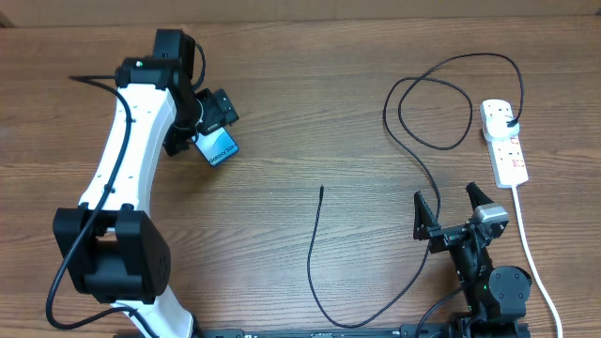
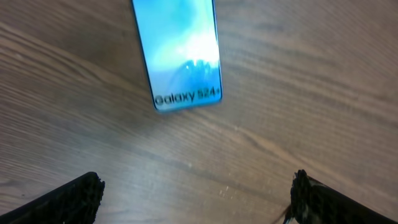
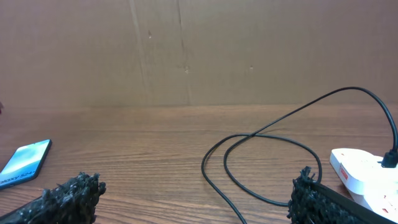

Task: Plug charger to phone and switch on socket
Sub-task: 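Lower the left gripper and close it on the phone's edge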

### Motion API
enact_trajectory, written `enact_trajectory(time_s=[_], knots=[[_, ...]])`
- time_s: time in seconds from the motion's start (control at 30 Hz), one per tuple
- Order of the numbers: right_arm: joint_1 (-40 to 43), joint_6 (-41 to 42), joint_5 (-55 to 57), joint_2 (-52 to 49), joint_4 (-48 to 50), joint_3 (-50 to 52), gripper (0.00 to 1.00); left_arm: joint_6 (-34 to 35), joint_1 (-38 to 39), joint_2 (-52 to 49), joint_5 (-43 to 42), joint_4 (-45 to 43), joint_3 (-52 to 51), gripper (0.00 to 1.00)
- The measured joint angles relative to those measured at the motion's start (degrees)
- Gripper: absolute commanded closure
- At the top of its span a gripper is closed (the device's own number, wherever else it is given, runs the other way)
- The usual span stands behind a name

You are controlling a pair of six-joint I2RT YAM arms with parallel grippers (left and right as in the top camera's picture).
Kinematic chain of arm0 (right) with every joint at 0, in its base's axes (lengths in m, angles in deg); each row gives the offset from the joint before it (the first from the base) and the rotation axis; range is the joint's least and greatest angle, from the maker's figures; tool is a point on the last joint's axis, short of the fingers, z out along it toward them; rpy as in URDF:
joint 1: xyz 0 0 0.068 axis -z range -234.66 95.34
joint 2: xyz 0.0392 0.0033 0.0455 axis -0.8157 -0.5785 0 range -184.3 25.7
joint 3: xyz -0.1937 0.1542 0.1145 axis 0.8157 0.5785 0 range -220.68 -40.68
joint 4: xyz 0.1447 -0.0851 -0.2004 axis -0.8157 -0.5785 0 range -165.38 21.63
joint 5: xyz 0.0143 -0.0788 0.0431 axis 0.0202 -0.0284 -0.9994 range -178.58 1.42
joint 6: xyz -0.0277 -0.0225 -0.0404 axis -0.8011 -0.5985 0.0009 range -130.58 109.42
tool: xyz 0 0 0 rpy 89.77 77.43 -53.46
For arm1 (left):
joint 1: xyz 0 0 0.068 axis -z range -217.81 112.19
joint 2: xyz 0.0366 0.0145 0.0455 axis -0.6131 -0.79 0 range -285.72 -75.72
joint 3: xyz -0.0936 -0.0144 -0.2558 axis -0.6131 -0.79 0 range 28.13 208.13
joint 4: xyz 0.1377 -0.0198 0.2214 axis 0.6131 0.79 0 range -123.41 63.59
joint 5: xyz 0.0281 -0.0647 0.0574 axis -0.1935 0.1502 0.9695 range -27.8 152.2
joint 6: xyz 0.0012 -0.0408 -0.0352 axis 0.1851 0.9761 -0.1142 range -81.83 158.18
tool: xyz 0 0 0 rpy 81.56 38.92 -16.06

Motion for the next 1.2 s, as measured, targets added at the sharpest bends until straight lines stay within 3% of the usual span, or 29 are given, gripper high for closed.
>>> enact_trajectory(time_s=[0.47, 1.2], knots=[[0.0, 0.02, 0.02, 0.0, 0.0, 0.0, 0.0, 3.63, 0.0, -13.03, 2.62, 8.55, 15.08, 0.0], [-0.02, 0.0, 0.02, 0.0, 0.0, 0.0, 0.0, 7.45, -3.76, -17.03, 3.5, 6.16, 15.87, 0.0]])
